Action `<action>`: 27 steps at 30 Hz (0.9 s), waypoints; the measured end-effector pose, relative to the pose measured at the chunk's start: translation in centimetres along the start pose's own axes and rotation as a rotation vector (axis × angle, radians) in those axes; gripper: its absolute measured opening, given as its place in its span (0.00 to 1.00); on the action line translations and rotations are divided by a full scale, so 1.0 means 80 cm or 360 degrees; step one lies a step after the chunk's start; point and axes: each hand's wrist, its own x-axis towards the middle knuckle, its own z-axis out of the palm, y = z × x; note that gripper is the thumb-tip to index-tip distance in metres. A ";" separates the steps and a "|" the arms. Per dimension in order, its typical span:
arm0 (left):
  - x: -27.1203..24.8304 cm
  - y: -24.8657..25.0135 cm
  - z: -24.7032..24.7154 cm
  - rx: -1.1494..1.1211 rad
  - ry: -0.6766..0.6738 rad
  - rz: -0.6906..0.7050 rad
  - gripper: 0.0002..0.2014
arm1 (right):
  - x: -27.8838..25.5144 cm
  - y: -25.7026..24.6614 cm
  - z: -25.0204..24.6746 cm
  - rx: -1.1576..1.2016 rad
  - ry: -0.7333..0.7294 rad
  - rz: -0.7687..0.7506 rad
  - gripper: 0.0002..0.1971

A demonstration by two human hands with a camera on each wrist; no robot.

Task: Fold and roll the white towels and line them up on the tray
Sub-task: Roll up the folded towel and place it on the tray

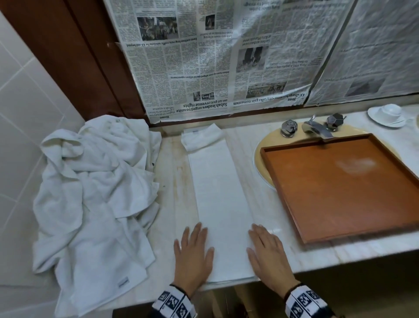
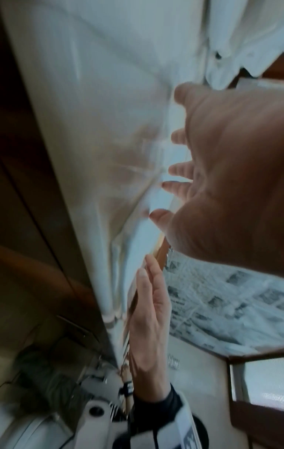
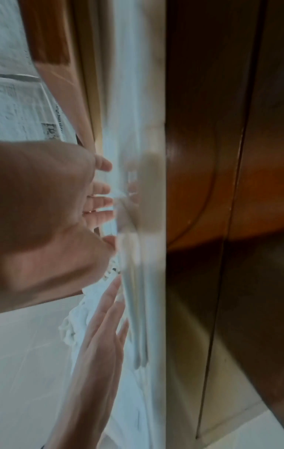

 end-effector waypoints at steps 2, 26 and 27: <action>-0.021 0.005 -0.001 -0.0139 0.0020 0.0245 0.27 | -0.020 0.000 -0.012 0.0125 -0.0002 -0.0178 0.24; -0.065 0.038 0.025 -0.0107 0.0163 0.0397 0.22 | -0.033 -0.001 -0.043 0.0199 -0.0367 -0.0617 0.22; -0.068 0.039 0.023 -0.0126 0.0139 0.0395 0.21 | -0.032 0.000 -0.043 0.0198 -0.0377 -0.0624 0.23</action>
